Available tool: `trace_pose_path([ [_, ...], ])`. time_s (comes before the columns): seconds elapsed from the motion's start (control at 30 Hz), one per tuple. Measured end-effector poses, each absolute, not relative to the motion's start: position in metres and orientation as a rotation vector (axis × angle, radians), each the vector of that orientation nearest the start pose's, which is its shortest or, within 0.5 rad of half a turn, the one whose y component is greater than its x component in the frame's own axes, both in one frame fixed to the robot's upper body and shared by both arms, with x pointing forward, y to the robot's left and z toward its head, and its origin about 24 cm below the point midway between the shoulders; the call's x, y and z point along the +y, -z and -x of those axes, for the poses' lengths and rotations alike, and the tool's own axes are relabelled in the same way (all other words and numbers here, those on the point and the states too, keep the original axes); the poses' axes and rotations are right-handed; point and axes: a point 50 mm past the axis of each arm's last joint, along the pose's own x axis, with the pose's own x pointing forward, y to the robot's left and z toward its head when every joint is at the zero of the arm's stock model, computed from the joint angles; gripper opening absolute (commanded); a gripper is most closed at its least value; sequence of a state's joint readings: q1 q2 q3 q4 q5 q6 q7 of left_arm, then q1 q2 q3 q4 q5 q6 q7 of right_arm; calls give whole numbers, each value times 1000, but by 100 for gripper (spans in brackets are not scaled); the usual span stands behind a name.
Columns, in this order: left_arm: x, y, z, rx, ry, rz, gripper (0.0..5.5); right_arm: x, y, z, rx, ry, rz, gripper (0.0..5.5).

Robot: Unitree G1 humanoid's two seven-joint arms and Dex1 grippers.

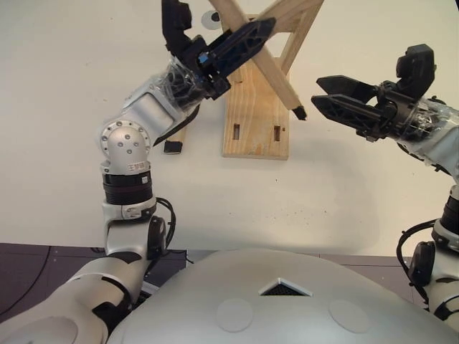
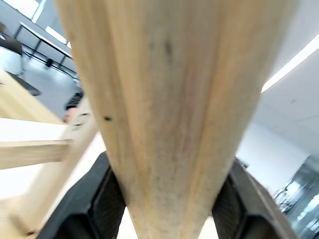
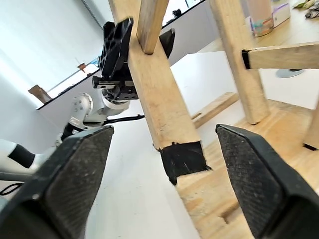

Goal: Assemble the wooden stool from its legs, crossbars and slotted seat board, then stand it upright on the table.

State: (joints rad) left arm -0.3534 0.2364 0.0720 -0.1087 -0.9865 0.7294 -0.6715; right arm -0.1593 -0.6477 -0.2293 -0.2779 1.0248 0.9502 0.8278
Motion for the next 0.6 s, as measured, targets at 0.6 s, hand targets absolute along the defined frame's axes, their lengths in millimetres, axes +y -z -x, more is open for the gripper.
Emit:
trace_pose_path([
  [0.6,175,-87,-273,37,1185,253,209,-226,-111,-245,369,-947,-372,376],
])
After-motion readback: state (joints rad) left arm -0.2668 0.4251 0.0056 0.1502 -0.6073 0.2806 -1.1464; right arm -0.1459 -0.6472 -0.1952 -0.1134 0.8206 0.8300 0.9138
